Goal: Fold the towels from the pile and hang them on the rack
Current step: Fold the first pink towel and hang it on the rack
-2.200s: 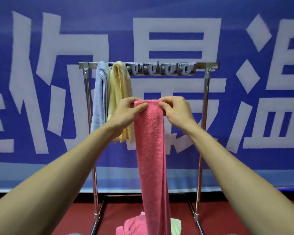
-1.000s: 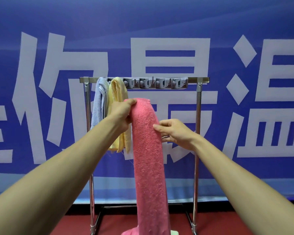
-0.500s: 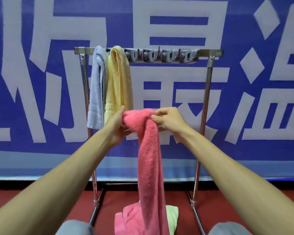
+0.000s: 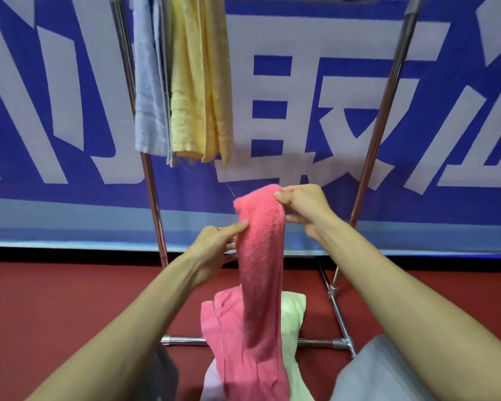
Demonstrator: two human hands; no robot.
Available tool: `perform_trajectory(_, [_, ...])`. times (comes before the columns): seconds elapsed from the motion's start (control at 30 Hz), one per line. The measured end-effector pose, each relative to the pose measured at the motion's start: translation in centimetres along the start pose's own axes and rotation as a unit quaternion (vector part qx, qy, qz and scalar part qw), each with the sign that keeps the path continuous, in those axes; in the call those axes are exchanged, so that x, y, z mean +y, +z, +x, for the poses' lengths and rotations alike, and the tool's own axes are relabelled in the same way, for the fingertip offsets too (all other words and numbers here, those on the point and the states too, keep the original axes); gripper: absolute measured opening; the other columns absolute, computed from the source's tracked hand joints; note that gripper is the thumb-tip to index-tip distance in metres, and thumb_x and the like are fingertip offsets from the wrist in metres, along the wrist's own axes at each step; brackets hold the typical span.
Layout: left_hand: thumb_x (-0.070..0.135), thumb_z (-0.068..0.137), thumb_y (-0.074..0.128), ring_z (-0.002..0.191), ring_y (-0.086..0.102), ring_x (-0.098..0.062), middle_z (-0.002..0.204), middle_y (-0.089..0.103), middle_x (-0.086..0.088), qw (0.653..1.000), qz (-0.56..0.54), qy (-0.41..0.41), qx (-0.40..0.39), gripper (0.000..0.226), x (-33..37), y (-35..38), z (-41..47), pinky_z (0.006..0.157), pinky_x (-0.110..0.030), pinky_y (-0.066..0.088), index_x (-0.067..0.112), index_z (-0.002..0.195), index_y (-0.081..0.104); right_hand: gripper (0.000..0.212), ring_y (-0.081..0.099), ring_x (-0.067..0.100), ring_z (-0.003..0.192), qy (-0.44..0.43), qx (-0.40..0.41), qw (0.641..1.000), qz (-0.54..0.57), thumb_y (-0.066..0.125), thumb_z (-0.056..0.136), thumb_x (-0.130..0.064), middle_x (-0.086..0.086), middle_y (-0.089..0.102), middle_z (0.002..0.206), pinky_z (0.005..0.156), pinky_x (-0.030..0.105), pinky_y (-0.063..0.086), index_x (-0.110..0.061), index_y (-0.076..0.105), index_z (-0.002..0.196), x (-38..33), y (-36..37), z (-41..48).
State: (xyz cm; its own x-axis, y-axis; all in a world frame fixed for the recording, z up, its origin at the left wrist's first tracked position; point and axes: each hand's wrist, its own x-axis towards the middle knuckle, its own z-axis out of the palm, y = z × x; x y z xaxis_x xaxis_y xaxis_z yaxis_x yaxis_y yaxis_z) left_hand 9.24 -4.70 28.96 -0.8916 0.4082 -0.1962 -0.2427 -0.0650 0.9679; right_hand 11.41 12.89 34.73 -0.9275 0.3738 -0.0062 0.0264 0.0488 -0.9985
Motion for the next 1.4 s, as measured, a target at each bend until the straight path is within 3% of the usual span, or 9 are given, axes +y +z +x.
perform_trajectory(0.1, [0.021,0.087,0.064,0.068,0.059,-0.015,0.080,0.069,-0.006,1.000,0.009,-0.015,-0.023,0.018,-2.0,0.1,0.1,0.067,-0.025,0.047,0.007,0.094,0.072,0.010,0.058,0.006,0.045,0.034,0.008,0.999,0.013,0.063,0.085,-0.002,0.000,0.063,0.057,0.045,0.020,0.050,-0.009,0.066,0.079,2.6,-0.2,0.4])
perform_trajectory(0.27, [0.021,0.087,0.066,0.062,0.052,-0.013,0.072,0.061,-0.002,0.999,0.044,-0.012,0.004,0.009,-2.7,1.0,0.3,0.060,-0.023,0.046,0.014,0.086,0.069,0.004,0.063,0.015,0.063,0.081,0.014,0.992,0.093,0.066,0.085,-0.004,0.005,0.067,0.073,0.062,0.030,0.054,-0.007,0.068,0.085,6.6,-0.2,0.5])
perform_trajectory(0.5, [0.013,0.090,0.063,0.040,0.044,-0.004,0.049,0.053,0.008,0.985,0.102,0.112,0.084,0.012,-2.5,2.5,0.3,0.052,-0.025,0.037,0.017,0.083,0.054,0.005,0.065,0.018,0.076,0.054,-0.010,0.990,0.131,0.066,0.085,-0.006,0.006,0.071,0.083,0.066,0.032,0.056,-0.007,0.071,0.085,7.7,-1.3,0.9])
perform_trajectory(0.77, [0.011,0.076,0.077,0.055,0.057,-0.006,0.072,0.069,0.001,0.975,-0.003,0.165,0.148,0.021,-1.0,2.2,-0.8,0.046,-0.016,0.041,0.019,0.086,0.060,0.032,0.057,0.011,0.060,0.069,-0.075,0.986,0.129,0.057,0.093,-0.039,-0.002,0.062,0.066,0.061,0.024,0.047,-0.009,0.066,0.087,8.7,-0.9,-0.7])
perform_trajectory(0.9, [0.011,0.076,0.077,0.058,0.059,-0.007,0.078,0.069,0.000,0.967,-0.085,0.166,0.171,0.020,-0.4,1.3,-1.0,0.047,-0.015,0.044,0.019,0.085,0.061,0.064,0.059,0.023,0.092,0.102,-0.183,0.972,0.106,0.038,0.091,-0.065,0.010,0.064,0.101,0.088,0.037,0.046,-0.010,0.066,0.108,9.3,0.2,-1.0])
perform_trajectory(1.03, [0.005,0.075,0.077,0.072,0.063,-0.015,0.086,0.069,-0.008,0.951,-0.107,0.177,0.228,0.021,-0.5,0.3,-0.5,0.064,-0.025,0.051,0.015,0.085,0.061,0.059,0.058,0.015,0.073,0.068,-0.227,0.970,0.047,0.033,0.094,-0.059,0.005,0.064,0.081,0.073,0.027,0.047,-0.011,0.066,0.085,9.1,0.7,-1.9])
perform_trajectory(1.2, [0.001,0.075,0.076,0.063,0.060,-0.014,0.076,0.065,-0.005,0.933,-0.139,0.162,0.291,0.021,-0.8,-0.4,-0.1,0.060,-0.024,0.050,0.012,0.084,0.061,0.010,0.060,0.007,0.077,-0.023,-0.242,0.970,-0.016,0.064,0.089,-0.016,0.001,0.066,0.084,0.073,0.021,0.049,-0.007,0.068,0.092,9.5,0.7,-2.6])
perform_trajectory(1.27, [-0.001,0.074,0.076,0.062,0.058,-0.015,0.076,0.064,-0.007,0.927,-0.169,0.147,0.300,0.021,-1.0,-0.5,0.1,0.061,-0.026,0.050,0.012,0.082,0.060,0.011,0.062,0.004,0.072,-0.059,-0.218,0.973,-0.053,0.069,0.084,-0.005,0.004,0.068,0.083,0.070,0.018,0.051,-0.004,0.068,0.095,9.8,0.8,-2.5])
perform_trajectory(1.4, [0.003,0.073,0.078,0.066,0.058,-0.020,0.085,0.065,-0.012,0.929,-0.189,0.117,0.297,0.023,-1.3,-0.3,0.5,0.063,-0.029,0.049,0.010,0.089,0.062,0.007,0.065,0.013,0.076,-0.132,-0.107,0.975,-0.144,0.077,0.076,-0.015,0.006,0.074,0.083,0.082,0.041,0.054,-0.018,0.073,0.081,10.5,1.1,-1.8])
